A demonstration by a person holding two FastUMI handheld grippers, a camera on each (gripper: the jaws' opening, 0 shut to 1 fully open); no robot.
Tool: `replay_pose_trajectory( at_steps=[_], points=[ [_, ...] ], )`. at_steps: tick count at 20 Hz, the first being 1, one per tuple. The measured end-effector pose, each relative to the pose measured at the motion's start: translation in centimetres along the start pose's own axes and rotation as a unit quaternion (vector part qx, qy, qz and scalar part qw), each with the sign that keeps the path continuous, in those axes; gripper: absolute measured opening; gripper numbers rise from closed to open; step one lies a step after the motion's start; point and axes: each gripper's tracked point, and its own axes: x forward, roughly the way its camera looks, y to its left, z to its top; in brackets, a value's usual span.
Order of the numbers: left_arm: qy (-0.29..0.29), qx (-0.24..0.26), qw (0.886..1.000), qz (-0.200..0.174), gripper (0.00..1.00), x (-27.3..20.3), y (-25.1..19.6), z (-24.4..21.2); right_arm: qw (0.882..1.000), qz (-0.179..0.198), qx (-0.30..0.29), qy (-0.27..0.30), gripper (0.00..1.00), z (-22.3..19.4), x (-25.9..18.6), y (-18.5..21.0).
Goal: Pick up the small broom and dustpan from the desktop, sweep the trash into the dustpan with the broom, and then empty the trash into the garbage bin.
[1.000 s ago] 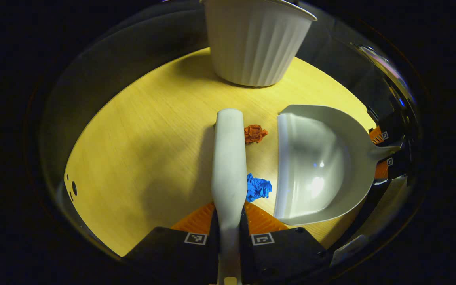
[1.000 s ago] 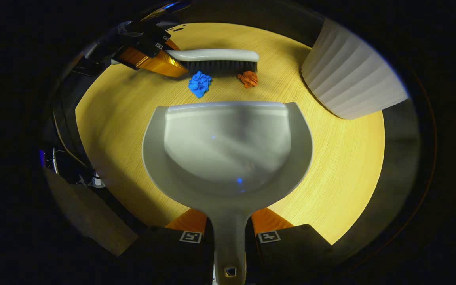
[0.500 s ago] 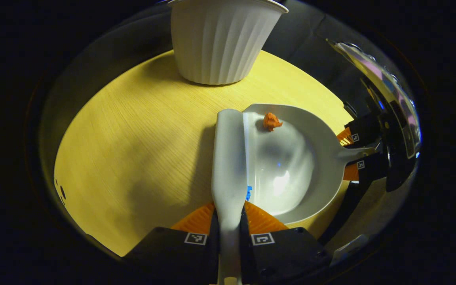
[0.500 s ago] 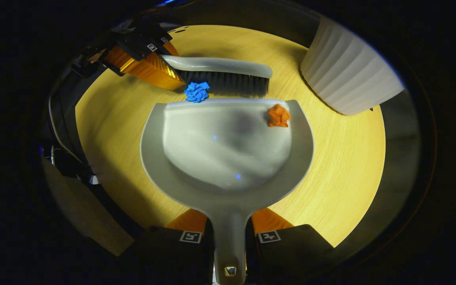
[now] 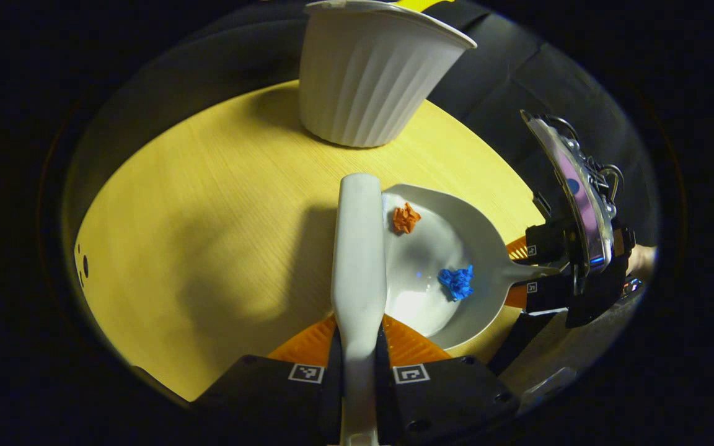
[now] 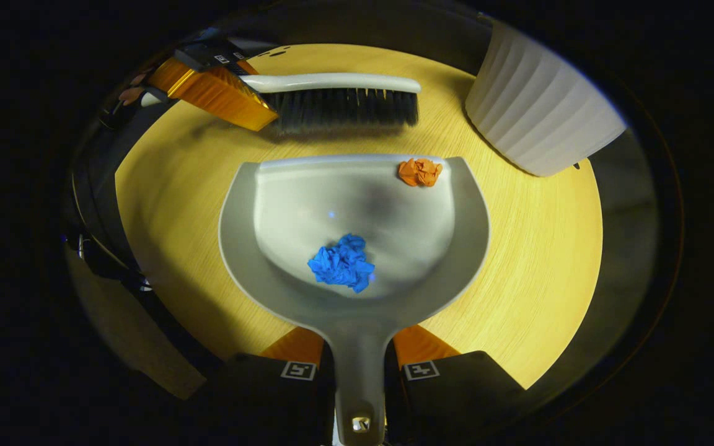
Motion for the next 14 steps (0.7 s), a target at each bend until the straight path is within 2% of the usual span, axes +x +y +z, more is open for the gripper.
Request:
replay_pose_trajectory(
  at_steps=[2,3,4,8,9,10,14],
  points=[
    [-0.011,-0.009,1.000,0.027,0.26,-0.1,1.4,-0.6,1.000,-0.008,0.006,-0.008,0.36,0.1,0.1,-0.1],
    [-0.017,-0.021,0.999,0.034,0.26,-0.7,2.4,-0.9,1.000,-0.010,0.010,-0.009,0.40,0.2,0.0,0.0],
    [-0.022,-0.034,0.998,0.042,0.26,-1.0,3.1,-1.3,1.000,-0.012,0.018,-0.013,0.37,0.3,0.1,0.2],
    [-0.031,-0.078,0.994,0.075,0.26,-2.6,6.5,-3.9,0.998,-0.031,0.050,-0.035,0.36,1.1,-0.3,0.8],
    [-0.030,-0.087,0.992,0.082,0.24,-2.8,7.4,-4.9,0.997,-0.037,0.059,-0.038,0.40,1.4,-1.1,0.9],
    [-0.028,-0.095,0.991,0.089,0.24,-3.0,8.0,-5.8,0.996,-0.043,0.067,-0.037,0.36,1.6,-1.5,0.8],
    [-0.022,-0.112,0.987,0.110,0.24,-3.6,9.1,-9.7,0.990,-0.081,0.112,-0.028,0.36,2.4,-6.0,-0.6]
  ],
)
